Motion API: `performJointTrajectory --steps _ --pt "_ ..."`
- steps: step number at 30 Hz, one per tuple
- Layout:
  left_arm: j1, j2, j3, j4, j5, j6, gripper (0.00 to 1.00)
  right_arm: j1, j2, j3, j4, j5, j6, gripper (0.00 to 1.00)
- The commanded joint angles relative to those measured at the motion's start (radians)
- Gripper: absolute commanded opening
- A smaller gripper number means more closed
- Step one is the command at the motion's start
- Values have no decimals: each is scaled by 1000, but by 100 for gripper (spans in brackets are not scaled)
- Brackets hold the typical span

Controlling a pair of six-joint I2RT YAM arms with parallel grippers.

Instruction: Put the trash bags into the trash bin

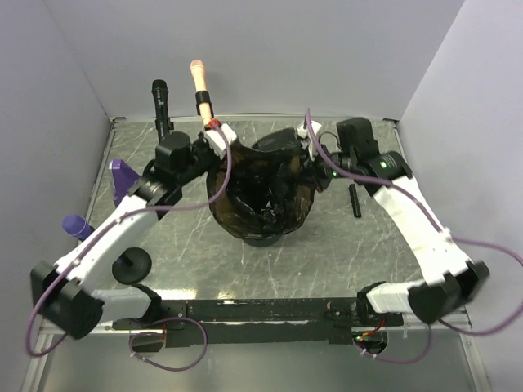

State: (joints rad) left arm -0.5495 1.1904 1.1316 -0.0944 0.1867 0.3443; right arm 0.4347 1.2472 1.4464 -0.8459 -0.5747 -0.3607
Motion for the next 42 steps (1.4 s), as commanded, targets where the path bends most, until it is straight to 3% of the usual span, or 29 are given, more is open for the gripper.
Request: performJointTrajectory --steps 1,6,14,28,31,33,37,40,42 --pt "92 104 42 19 36 -97 1 -92 110 94 -1 -68 -40 0" --pt "128 260 147 13 149 -152 1 -169 224 141 -21 -155 -24 4" --pt "141 462 237 -54 301 -286 6 -183 380 106 -36 -246 -17 10" --pt "183 267 -93 -90 306 -268 5 -183 373 -196 -44 -267 35 12" --pt "201 235 -118 -111 326 -255 15 -189 342 -198 -58 -272 34 21" --pt "217 198 -124 -119 333 -249 34 -198 319 -185 -73 -261 25 29" --pt "246 79 -156 -94 245 -214 54 -229 281 -135 -143 -208 -33 39" --pt "267 -15 -176 -146 183 -60 60 -293 229 -89 -222 -200 -122 41" --pt "281 -110 -229 -166 143 71 61 -353 122 -144 -182 -235 -193 43"
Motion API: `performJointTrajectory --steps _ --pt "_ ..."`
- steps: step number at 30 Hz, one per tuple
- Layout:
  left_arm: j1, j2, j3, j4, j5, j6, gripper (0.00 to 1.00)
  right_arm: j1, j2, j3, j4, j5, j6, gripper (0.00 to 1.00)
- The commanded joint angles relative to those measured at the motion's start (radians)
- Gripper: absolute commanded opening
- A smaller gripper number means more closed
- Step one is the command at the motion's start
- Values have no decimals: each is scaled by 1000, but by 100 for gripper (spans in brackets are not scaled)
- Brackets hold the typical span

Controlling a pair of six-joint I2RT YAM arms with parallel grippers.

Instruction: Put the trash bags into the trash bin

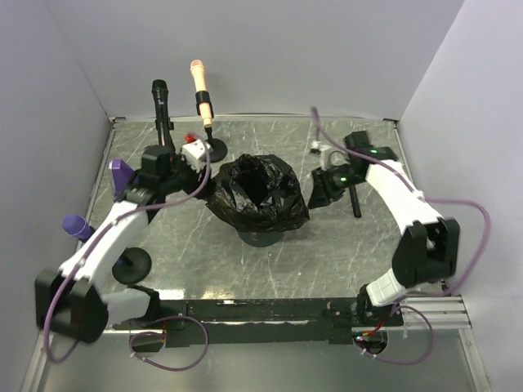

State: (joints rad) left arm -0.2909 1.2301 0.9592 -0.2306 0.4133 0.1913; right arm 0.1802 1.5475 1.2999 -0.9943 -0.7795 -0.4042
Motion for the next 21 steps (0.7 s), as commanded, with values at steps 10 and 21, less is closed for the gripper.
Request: performJointTrajectory --steps 10,21 --pt "30 -576 -255 -95 173 568 99 54 -589 -257 138 35 -409 61" --pt "-204 -466 -313 134 116 668 99 294 -581 -369 289 183 -419 61"
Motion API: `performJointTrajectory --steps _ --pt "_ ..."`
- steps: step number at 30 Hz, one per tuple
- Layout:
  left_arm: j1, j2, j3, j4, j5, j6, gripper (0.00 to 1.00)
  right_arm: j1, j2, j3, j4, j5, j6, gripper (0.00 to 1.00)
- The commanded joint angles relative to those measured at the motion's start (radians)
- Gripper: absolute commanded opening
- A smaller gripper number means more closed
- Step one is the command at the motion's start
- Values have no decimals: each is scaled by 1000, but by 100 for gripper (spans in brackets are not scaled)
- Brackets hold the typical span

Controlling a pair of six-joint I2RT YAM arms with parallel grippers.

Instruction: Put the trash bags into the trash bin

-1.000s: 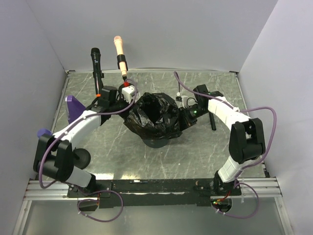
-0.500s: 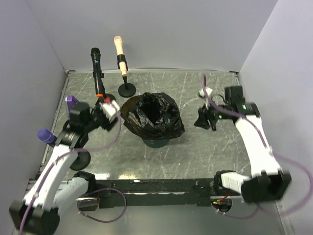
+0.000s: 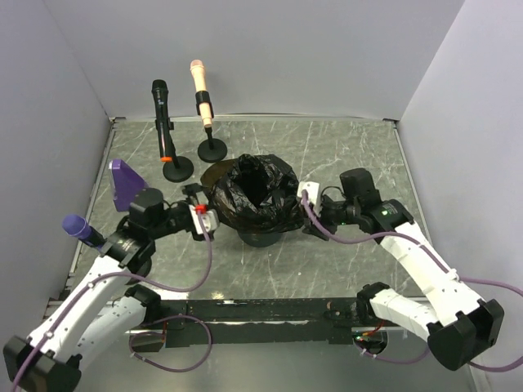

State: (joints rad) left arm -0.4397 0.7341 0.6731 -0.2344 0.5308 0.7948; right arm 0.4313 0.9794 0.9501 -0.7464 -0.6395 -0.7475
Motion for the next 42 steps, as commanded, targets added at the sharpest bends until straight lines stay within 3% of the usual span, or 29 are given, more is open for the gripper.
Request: performJointTrajectory --steps 1,4,5,6,7,8,9,19,21,22,24,26,32,36,39,42 --pt "-66 45 -23 121 0 75 92 52 -15 -28 41 53 -93 61" --pt "-96 80 -21 84 -21 57 73 93 -4 -62 77 92 -105 54" --pt "-102 74 -33 81 -23 55 63 107 4 -74 102 110 -96 44" --pt "-111 65 -50 86 -29 60 45 115 11 -85 132 121 -87 33" --pt "-117 48 -78 110 -38 57 13 121 18 -99 154 132 -79 20" --pt "-125 30 -113 131 -49 55 1 122 25 -111 179 147 -70 10" --pt "-128 12 -144 148 -54 60 1 126 28 -129 195 164 -61 2" --pt "-159 -22 -333 164 -112 69 1 126 -11 -303 187 239 -135 0" --pt "-159 -12 -333 181 -109 41 26 126 -7 -292 158 225 -135 3" --pt "-159 -10 -323 175 -109 32 43 126 -5 -277 130 224 -132 9" --pt "-159 -21 -290 137 -120 8 63 126 -15 -229 69 244 -122 33" --pt "-159 -42 -241 68 -147 -34 69 123 -27 -136 -37 256 -115 45" --pt "-159 -186 -132 -244 -143 -129 88 99 -26 282 -397 153 -121 53" --pt "-157 -251 -115 -361 -127 -201 88 103 183 620 -493 83 -38 52" --pt "-139 -274 -142 -318 -132 -272 88 147 391 849 -485 60 52 51" --pt "-55 -276 -162 -270 -103 -276 87 211 574 1015 -545 47 -15 50"
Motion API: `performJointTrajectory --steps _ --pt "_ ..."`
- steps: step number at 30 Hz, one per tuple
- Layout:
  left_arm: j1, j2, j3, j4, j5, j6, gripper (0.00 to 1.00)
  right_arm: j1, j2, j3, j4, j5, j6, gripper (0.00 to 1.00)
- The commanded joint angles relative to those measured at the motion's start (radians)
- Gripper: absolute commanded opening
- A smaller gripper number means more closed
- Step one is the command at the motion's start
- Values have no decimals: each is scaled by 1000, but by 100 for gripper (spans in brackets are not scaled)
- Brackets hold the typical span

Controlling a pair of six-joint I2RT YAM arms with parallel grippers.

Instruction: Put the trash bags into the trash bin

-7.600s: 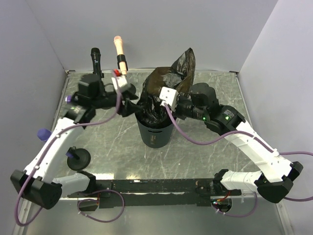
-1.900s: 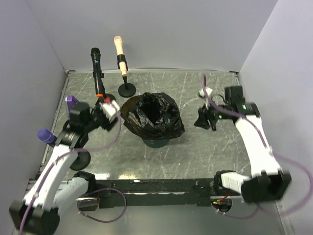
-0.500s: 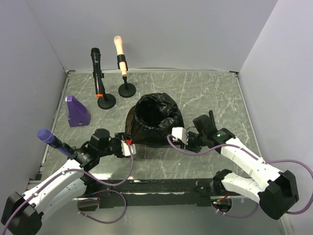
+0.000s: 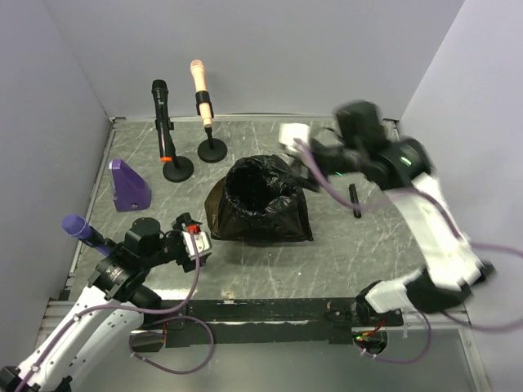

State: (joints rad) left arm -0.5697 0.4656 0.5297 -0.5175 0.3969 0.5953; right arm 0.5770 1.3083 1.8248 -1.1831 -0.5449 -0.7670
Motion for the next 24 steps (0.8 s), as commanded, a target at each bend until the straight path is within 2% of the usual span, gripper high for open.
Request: performJointTrajectory --steps 1,4,9,13,18,24 --pt "91 -8 -22 33 28 -86 87 79 279 148 -118 -41 -27 50" --pt "145 -25 -36 63 39 -117 87 90 353 100 -50 -13 -87 43" --pt "200 -71 -53 31 69 -129 86 104 454 47 43 71 -103 43" --pt "237 -79 -57 39 85 -135 86 104 548 -11 40 109 -150 41" --pt "258 -71 -53 43 94 -138 86 116 559 -200 183 137 -192 39" --pt "272 -59 -53 39 105 -130 86 122 614 -266 249 149 -180 37"
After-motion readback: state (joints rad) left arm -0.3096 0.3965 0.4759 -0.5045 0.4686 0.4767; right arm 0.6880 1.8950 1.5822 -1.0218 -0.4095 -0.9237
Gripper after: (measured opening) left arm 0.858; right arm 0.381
